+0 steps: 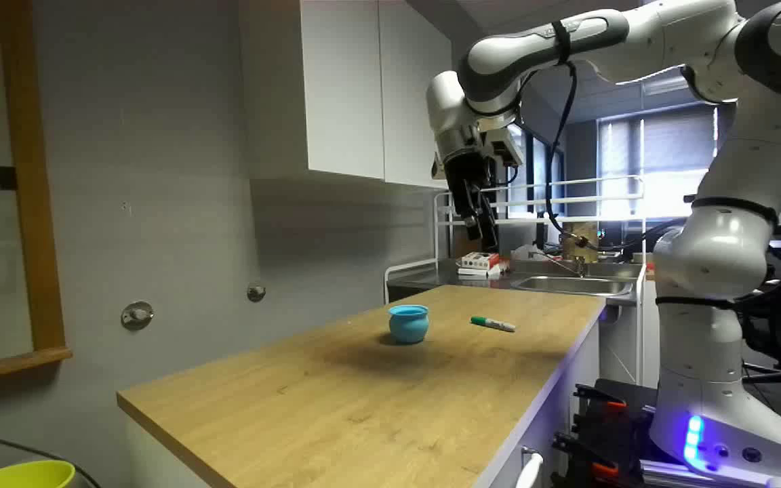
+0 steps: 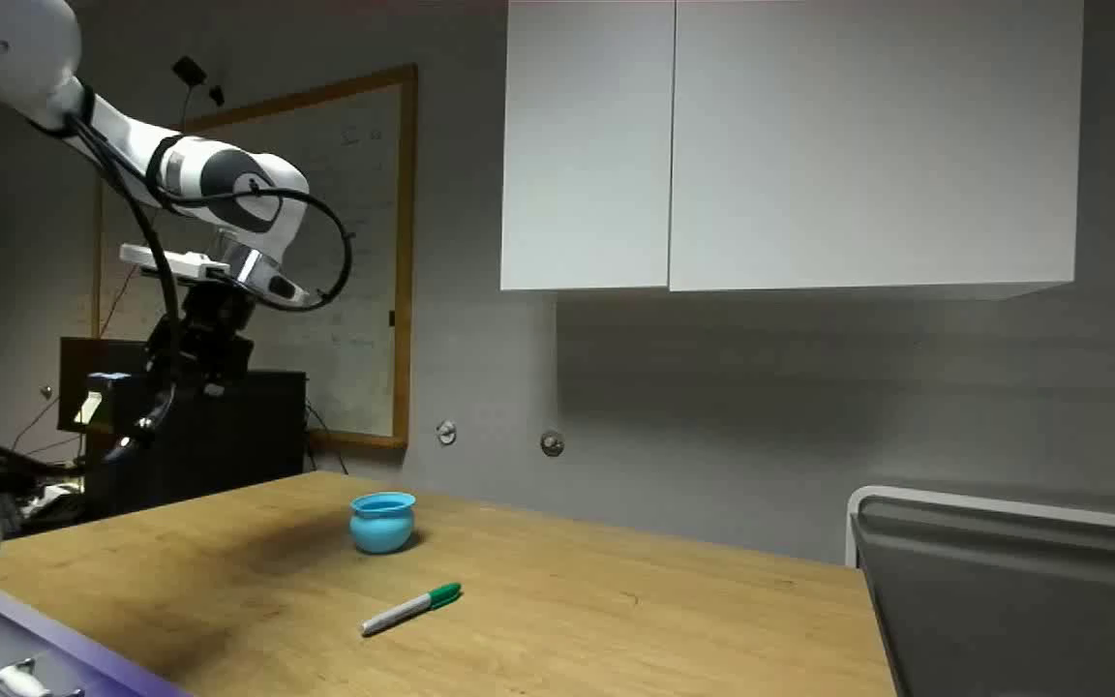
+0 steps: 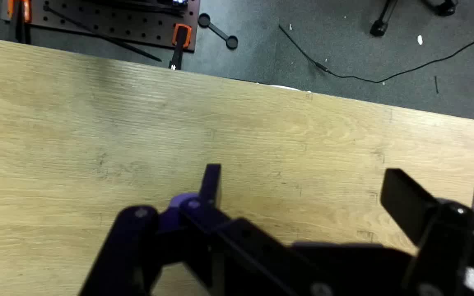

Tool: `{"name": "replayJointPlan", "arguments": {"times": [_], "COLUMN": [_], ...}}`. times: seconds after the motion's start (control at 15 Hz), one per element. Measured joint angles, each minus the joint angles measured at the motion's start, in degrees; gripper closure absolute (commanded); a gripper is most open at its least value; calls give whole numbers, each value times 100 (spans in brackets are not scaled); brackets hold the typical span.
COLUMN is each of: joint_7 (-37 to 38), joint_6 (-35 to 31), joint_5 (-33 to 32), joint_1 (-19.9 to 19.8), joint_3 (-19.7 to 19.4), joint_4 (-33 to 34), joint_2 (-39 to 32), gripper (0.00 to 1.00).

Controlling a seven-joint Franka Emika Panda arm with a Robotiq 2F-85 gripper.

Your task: Pick the marker and put it in the cup

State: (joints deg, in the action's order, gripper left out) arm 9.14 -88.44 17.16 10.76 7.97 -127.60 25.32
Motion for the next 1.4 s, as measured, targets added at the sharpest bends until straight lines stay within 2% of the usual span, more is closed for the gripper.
{"name": "replayJointPlan", "arguments": {"times": [0.8,1.07,1.4], "joint_7": [0,-41,-242], "joint_6": [-5,-60,-291], "joint_5": [0,0,-6], "joint_1": [-43,-319,-733], "joint_3": [1,-104,-489], "joint_4": [0,9,78], "joint_2": [-3,-51,-253], "gripper": [0,0,0]}}
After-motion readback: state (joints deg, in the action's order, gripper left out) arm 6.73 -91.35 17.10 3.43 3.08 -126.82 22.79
